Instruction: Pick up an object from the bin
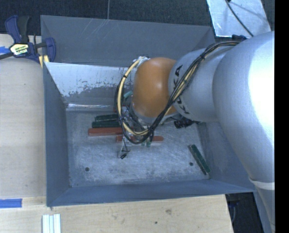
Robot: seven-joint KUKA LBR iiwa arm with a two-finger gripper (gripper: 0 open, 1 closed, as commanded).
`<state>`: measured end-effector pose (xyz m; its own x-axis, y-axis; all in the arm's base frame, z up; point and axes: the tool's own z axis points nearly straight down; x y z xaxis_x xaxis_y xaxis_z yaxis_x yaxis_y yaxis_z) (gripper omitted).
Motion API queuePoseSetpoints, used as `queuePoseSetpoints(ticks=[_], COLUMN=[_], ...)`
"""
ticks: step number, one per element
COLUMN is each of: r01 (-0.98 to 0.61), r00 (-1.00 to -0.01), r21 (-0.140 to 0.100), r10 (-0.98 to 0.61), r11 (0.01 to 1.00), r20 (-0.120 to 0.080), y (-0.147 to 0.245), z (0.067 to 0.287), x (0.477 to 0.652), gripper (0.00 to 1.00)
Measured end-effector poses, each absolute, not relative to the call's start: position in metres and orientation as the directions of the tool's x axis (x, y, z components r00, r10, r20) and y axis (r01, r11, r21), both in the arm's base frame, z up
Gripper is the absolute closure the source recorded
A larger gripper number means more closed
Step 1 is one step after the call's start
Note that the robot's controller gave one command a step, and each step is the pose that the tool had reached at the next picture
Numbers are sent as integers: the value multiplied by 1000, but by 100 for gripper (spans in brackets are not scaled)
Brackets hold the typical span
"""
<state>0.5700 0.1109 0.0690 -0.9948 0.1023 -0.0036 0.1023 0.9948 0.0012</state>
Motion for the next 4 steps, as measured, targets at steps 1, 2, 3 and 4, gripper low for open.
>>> queuePoseSetpoints(ticks=[1, 2, 3, 4], r01=[103, 103, 105, 106], r00=[-995, -995, -994, -994], r21=[2, 3, 2, 2], r10=[103, 103, 105, 106], r11=[995, 995, 994, 994], r20=[-6, -9, -7, -6], y=[111, 111, 111, 110], z=[70, 74, 111, 120], x=[571, 573, 575, 576], gripper=[0, 100, 100, 100])
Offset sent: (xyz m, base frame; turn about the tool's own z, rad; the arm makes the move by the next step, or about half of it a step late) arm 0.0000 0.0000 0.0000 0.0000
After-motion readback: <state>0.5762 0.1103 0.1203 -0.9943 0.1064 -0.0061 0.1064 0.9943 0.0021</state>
